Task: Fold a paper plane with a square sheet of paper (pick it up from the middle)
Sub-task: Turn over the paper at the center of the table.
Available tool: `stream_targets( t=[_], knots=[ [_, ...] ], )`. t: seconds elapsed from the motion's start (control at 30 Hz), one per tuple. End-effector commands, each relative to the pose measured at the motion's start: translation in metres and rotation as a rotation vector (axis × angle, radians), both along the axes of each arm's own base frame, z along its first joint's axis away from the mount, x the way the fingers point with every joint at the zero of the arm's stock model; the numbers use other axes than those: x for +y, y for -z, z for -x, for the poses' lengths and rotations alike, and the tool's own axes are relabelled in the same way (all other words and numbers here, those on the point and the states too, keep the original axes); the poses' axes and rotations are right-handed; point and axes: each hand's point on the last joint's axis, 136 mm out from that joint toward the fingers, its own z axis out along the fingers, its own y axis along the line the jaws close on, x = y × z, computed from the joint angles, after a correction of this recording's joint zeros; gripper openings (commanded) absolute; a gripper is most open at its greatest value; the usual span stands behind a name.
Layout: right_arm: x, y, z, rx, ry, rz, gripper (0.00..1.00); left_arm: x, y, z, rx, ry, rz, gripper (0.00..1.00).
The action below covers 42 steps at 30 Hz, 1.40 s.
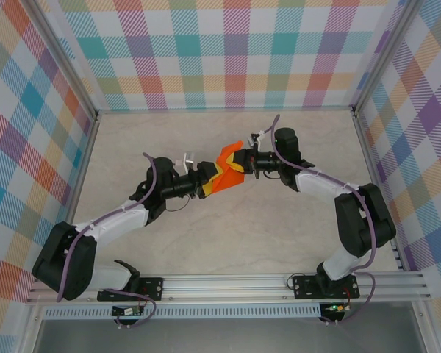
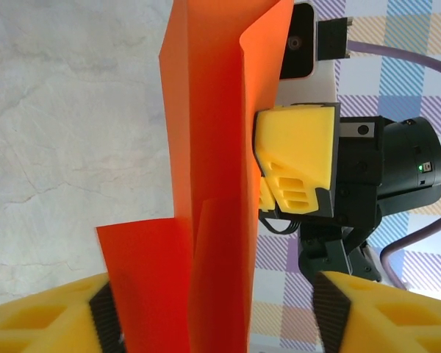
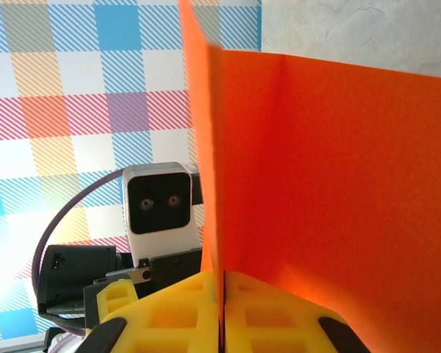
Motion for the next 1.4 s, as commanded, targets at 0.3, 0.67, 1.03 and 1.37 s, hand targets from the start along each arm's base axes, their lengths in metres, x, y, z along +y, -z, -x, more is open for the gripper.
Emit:
stream_targets(
  t=[0.3, 0.67, 1.03, 1.37],
  knots=[
    [0.002, 0.006, 0.004, 0.014, -0.033, -0.01, 0.09, -0.002, -0.019, 0.001, -0.079, -0.002, 0.045, 0.3],
    [-0.01, 0.018, 0.012, 0.022, -0.001, 0.112, 0.4, 0.004, -0.002, 0.0, -0.064, -0.02, -0.069, 0.1],
    [-0.075, 0.032, 0.015, -0.126, 0.209, 0.557, 0.85, 0.064, 0.059, 0.005, -0.001, -0.015, -0.745, 0.1],
    [-0.107, 0.051, 0.019, -0.171, 0.314, 0.695, 0.93, 0.149, 0.052, -0.01, -0.034, -0.089, -1.651, 0.1]
  ],
)
